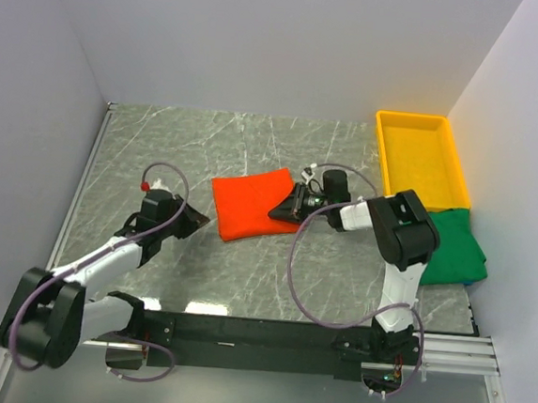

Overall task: Fold and stack the t-shirts
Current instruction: Smooth out wrinkles on the folded tshirt, then neatly place the folded tshirt to the piles

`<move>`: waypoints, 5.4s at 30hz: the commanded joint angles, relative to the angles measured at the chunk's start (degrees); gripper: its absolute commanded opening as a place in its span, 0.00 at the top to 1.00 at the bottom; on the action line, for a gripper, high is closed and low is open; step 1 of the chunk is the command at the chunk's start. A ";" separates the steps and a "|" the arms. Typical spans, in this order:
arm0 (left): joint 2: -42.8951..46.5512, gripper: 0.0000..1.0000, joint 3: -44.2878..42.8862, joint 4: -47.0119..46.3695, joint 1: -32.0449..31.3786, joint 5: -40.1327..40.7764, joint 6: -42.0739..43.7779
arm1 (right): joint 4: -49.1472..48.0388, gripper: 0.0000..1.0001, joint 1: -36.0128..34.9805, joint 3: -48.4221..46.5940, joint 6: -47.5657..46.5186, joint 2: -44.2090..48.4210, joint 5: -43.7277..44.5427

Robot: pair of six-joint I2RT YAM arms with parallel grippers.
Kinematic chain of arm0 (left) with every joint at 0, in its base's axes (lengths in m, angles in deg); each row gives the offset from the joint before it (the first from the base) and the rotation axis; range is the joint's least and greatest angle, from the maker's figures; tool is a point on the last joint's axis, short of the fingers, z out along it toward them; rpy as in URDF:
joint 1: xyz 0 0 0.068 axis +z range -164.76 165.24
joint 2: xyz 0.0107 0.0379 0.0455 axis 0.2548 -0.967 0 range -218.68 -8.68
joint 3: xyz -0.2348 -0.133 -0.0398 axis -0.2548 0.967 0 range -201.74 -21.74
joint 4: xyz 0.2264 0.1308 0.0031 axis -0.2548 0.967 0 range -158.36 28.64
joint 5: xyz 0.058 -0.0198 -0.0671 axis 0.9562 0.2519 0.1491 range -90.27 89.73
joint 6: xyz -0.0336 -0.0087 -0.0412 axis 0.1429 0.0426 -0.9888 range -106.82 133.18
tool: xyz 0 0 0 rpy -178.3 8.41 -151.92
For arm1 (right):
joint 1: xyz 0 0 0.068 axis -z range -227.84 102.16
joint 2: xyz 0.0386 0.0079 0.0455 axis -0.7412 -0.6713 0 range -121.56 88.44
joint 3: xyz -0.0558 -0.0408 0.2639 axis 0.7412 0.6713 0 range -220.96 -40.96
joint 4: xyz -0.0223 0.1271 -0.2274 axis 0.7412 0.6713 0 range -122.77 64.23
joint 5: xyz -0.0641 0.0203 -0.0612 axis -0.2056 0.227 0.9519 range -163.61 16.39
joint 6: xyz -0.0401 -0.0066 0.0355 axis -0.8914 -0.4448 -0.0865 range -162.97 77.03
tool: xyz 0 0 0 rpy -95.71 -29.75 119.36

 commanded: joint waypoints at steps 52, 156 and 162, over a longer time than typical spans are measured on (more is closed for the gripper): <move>8.06 0.67 -3.49 10.82 -7.65 10.93 1.35 | -25.38 0.88 -11.63 -0.24 19.38 -10.89 13.77; -47.60 0.99 -55.88 36.85 -49.75 44.16 23.33 | 38.34 0.24 8.76 24.90 -17.81 56.51 34.44; -40.91 0.99 -50.25 35.17 -49.66 44.24 21.48 | 24.37 0.11 8.67 24.81 -12.18 46.59 26.26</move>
